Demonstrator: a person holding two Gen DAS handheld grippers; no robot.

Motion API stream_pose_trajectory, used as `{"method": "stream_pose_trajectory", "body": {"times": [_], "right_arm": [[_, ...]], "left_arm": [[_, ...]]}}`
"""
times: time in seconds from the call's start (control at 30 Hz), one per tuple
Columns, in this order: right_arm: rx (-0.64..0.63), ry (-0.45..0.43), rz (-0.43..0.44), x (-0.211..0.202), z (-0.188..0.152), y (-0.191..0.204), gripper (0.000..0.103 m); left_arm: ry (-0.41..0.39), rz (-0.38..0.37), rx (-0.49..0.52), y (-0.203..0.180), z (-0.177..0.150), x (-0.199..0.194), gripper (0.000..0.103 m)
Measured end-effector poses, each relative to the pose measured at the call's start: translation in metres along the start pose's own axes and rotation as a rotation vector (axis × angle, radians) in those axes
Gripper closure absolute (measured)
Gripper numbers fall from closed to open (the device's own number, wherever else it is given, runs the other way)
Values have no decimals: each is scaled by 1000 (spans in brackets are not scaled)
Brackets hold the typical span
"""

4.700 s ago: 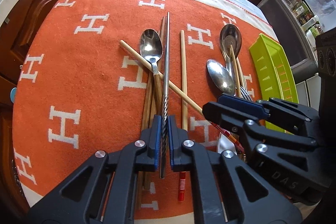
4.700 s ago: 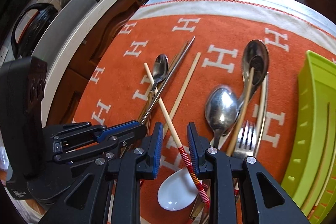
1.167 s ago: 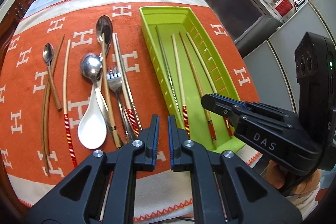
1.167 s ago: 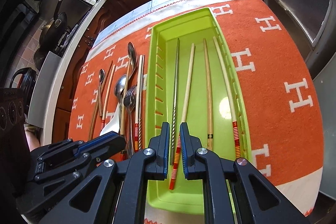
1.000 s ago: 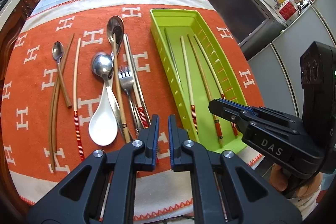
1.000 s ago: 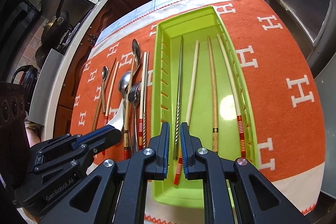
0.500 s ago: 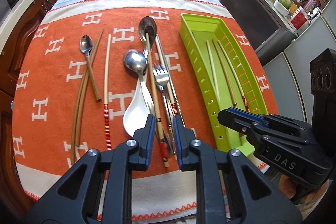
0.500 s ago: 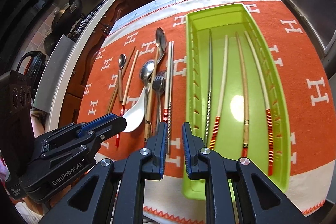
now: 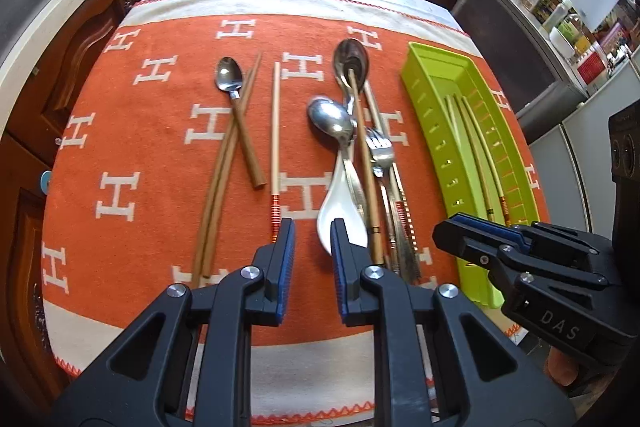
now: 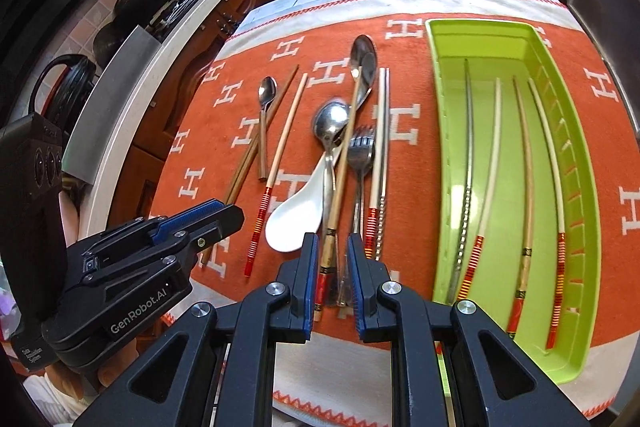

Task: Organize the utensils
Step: 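Withdraw both open tools from the tray toward the remaining utensils, then grasp the wooden-handled metal spoon by its handle with the right tool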

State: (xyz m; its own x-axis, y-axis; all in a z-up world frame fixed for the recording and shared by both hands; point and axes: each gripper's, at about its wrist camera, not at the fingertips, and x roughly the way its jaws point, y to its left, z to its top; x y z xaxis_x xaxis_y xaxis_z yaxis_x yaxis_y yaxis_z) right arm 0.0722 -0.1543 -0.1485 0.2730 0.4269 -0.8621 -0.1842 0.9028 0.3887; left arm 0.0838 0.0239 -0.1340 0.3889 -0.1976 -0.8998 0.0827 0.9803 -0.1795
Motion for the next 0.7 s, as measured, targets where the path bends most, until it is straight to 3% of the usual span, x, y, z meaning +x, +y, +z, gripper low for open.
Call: {"method": "stream_pose_trajectory", "body": {"times": [0.4, 0.7], "right_arm": [[-125, 36, -48, 34, 32, 52, 88], [-171, 34, -24, 74, 75, 87, 88]], "left_arm": [[-35, 14, -86, 63, 2, -6, 88], [-26, 25, -199, 127, 8, -2, 88]]}}
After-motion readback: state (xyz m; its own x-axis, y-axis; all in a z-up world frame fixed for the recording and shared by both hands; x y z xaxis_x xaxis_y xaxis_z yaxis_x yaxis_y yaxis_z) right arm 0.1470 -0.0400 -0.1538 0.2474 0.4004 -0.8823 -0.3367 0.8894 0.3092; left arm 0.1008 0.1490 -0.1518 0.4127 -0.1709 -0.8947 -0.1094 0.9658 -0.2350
